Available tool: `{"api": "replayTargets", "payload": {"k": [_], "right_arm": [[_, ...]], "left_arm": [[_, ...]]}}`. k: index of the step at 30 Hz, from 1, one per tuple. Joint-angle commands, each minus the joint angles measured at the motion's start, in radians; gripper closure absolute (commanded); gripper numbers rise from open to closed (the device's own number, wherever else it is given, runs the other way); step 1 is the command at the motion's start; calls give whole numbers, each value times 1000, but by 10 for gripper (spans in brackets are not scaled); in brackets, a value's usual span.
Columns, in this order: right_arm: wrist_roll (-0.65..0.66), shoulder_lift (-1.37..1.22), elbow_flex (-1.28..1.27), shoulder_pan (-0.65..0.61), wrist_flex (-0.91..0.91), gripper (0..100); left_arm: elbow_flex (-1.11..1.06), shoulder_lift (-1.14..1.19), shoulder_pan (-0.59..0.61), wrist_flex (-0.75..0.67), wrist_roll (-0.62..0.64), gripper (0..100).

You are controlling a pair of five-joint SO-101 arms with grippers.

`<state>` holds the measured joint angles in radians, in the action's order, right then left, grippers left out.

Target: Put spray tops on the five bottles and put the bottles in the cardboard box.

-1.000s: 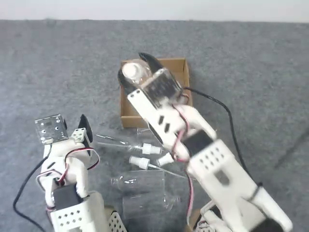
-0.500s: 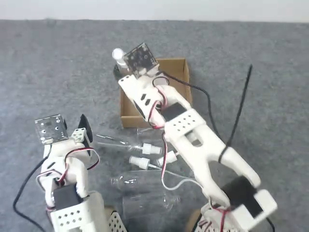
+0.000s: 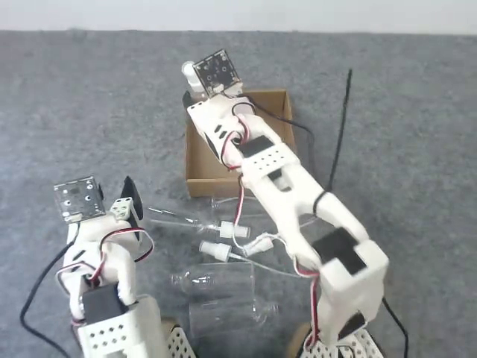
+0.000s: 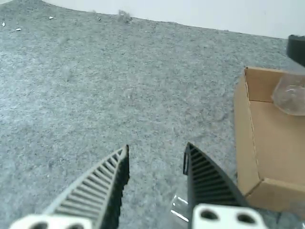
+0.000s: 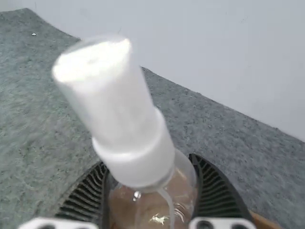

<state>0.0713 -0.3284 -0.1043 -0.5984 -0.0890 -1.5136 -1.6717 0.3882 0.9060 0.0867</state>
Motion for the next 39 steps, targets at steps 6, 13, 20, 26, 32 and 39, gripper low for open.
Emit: {"api": "replayTargets", "payload": {"k": [6,13,20,26,32,39], "right_arm": [[-130,-186,281,13,27,904],[-152,-317,388,16,27,904],[-155,-394,440,16,27,903],[-155,-446,473,16,27,903],[-152,-450,471,16,16,898],[-153,-446,466,16,-30,720]], "left_arm": [[-4,-14,0,-28,11,823],[-4,-14,-2,-26,11,823],[-4,-14,-2,-26,11,823],[-4,-14,-2,-26,11,823],[-5,-14,-2,-26,11,823],[-12,-14,-2,-31,11,823]]}}
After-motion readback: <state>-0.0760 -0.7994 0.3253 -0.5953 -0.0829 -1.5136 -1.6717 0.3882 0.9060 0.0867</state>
